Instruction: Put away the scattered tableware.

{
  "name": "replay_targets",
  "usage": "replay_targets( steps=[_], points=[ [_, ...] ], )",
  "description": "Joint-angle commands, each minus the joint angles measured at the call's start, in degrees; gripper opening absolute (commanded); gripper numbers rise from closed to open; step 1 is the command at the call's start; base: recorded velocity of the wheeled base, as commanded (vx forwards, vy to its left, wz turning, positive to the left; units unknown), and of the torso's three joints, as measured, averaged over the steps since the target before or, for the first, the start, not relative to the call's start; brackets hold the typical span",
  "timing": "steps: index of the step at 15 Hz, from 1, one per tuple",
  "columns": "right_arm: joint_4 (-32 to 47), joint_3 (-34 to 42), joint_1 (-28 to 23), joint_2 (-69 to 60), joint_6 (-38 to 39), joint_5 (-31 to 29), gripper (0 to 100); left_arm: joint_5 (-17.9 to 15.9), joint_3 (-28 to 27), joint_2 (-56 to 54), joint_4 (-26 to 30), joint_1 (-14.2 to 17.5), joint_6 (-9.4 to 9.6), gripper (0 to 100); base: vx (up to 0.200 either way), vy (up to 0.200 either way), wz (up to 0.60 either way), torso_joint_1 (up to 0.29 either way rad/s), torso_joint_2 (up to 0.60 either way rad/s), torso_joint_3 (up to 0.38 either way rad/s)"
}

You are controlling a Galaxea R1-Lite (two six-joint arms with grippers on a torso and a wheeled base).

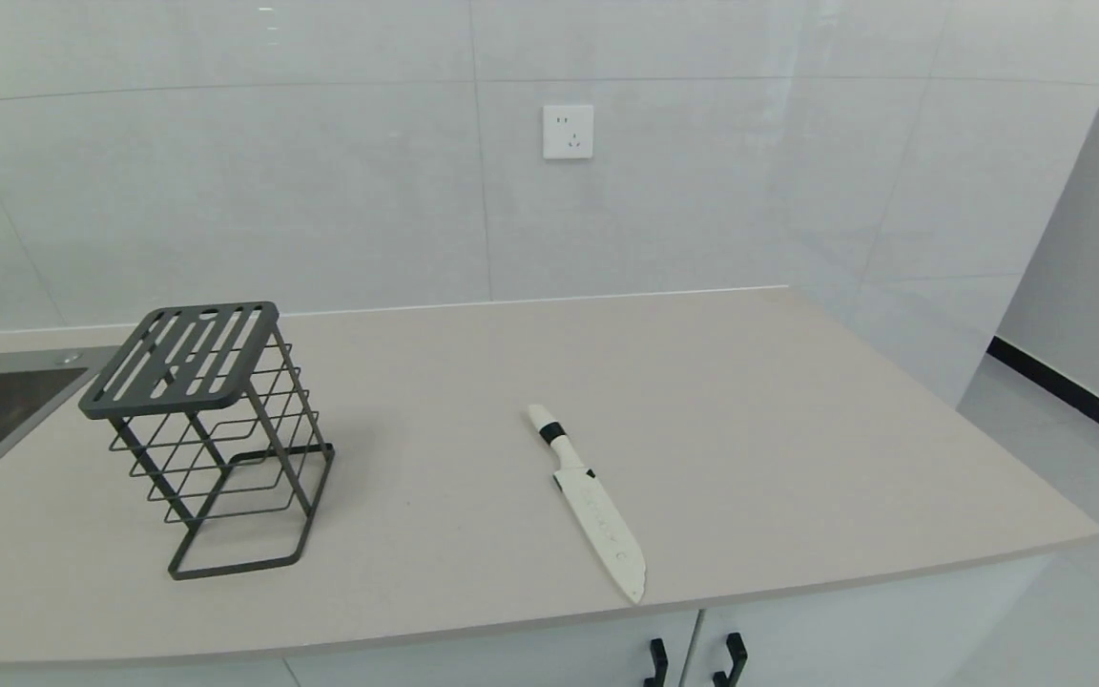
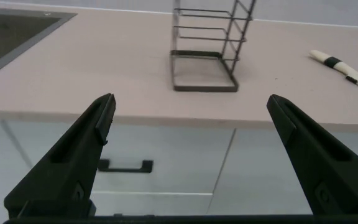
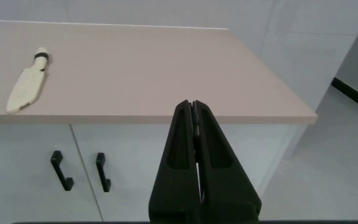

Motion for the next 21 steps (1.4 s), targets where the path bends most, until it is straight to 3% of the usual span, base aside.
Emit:
replay_targets(
  steps=[1,15,21],
  points=[
    [0.1,0.0,0.1,0.1,0.0,0.1,0,0.0,0.0,0.1,0.0,0.0,-0.04,100,0.0,0.0,0.0,0.046,-0.15,-0.085],
    [0.1,0.0,0.1,0.1,-0.2,0.1,0,0.0,0.0,0.1,0.0,0.0,-0.04,100,0.0,0.0,0.09,0.002,-0.01,-0.004],
    [0.1,0.0,0.1,0.1,-0.2,0.2,0,0.0,0.0,0.1,0.0,0.0,-0.04,100,0.0,0.0,0.0,0.156,-0.41,-0.264]
  ],
)
